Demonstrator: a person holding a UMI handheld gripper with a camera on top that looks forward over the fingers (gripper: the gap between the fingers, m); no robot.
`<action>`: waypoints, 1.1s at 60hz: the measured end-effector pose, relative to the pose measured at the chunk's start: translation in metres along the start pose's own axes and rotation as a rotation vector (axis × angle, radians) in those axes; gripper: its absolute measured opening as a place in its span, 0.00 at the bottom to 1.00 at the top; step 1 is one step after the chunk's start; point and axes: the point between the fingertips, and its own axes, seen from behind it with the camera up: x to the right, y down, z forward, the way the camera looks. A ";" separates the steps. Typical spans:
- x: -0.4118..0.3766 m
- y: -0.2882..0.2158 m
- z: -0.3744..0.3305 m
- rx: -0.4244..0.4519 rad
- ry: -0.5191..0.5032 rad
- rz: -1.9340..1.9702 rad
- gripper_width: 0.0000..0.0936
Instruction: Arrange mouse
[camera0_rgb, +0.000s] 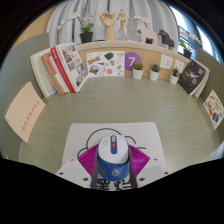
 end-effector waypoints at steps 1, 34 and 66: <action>0.000 0.000 0.000 0.001 -0.001 -0.001 0.51; 0.071 -0.089 -0.197 0.178 0.038 -0.007 0.85; 0.144 -0.022 -0.330 0.273 0.044 0.031 0.83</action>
